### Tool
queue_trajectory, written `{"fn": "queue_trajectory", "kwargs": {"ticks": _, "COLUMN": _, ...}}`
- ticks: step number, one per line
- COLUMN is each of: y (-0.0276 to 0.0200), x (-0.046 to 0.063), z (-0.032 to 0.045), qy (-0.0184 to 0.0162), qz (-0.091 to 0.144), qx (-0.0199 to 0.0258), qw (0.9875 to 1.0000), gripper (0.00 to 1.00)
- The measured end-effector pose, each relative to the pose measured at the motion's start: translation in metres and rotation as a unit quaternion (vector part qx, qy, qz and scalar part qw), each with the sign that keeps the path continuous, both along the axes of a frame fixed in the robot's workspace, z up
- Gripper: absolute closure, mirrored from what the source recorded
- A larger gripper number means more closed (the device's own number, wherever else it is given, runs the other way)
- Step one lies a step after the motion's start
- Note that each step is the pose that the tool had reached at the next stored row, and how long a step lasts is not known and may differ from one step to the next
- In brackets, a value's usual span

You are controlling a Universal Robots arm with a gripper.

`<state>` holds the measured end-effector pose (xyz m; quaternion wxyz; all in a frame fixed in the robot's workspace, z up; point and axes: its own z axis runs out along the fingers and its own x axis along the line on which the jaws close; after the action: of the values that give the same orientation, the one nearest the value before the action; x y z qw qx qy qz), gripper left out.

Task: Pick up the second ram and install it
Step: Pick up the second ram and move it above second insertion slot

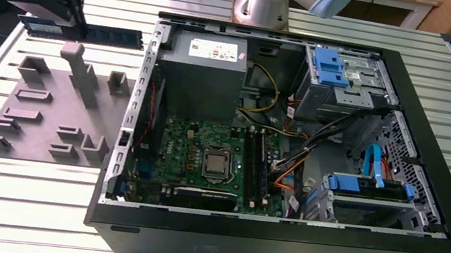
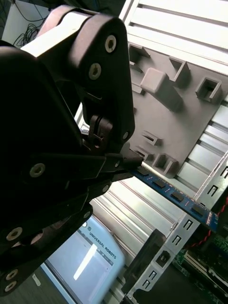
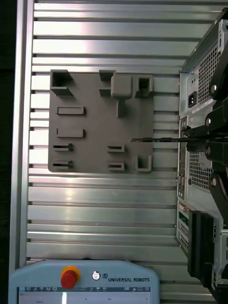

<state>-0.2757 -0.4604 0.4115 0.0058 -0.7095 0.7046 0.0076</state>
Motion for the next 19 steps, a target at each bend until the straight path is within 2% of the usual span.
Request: {"fn": "queue_trajectory", "kwargs": {"ticks": 19, "y": 0.0, "x": 0.02, "z": 0.0, "qy": 0.0, "qz": 0.0, "qx": 0.0, "qw": 1.0, "gripper": 0.86}}
